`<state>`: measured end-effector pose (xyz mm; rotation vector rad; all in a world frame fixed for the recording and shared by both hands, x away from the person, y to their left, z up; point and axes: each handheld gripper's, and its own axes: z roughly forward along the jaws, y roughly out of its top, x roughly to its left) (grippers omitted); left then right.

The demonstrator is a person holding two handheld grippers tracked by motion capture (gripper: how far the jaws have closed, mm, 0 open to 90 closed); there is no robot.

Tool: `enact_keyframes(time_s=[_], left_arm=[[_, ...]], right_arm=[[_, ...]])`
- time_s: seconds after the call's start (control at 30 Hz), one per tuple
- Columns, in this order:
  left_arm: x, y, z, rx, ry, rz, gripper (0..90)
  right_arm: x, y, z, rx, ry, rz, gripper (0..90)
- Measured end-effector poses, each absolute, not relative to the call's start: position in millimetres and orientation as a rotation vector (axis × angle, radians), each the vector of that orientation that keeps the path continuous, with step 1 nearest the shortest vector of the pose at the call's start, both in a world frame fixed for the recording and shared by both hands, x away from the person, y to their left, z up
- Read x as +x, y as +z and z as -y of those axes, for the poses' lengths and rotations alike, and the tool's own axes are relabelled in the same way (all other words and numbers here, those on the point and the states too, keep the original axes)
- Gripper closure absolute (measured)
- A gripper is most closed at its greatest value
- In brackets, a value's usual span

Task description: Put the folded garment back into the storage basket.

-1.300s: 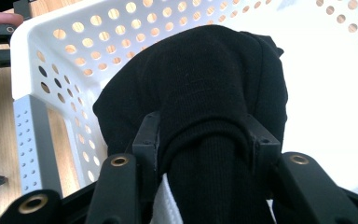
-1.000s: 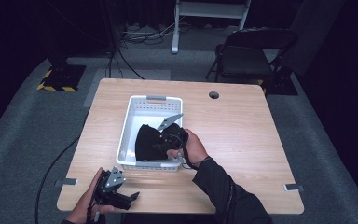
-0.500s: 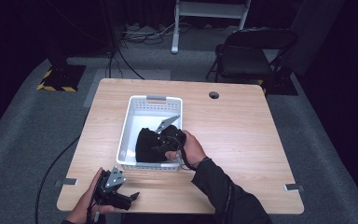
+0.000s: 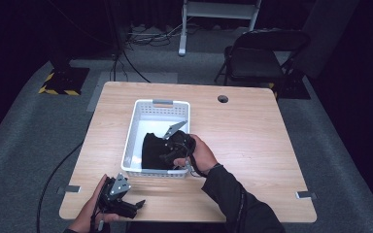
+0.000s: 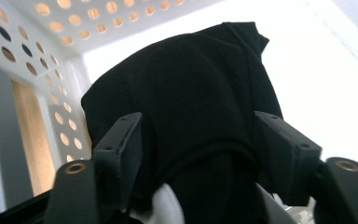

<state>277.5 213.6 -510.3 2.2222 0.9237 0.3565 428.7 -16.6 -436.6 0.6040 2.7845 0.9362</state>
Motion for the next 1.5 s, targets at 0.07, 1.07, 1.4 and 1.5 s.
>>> enact_keyframes(time_s=[0.07,1.07,1.4,1.5], left_arm=[[277,-510,-214,2.222,0.356,-0.924,0.2],[278,-510,-214,2.222,0.357,-0.923,0.2],[278,-510,-214,2.222,0.356,-0.924,0.2],[278,-510,-213,2.221,0.354,-0.925,0.2]], right_arm=[[428,-437,16,0.588,0.922,-2.793,29.0],[421,-430,18,0.508,0.85,-2.722,6.3],[416,-420,24,0.476,0.885,-2.685,6.3],[415,-418,26,0.479,0.896,-2.677,6.3]])
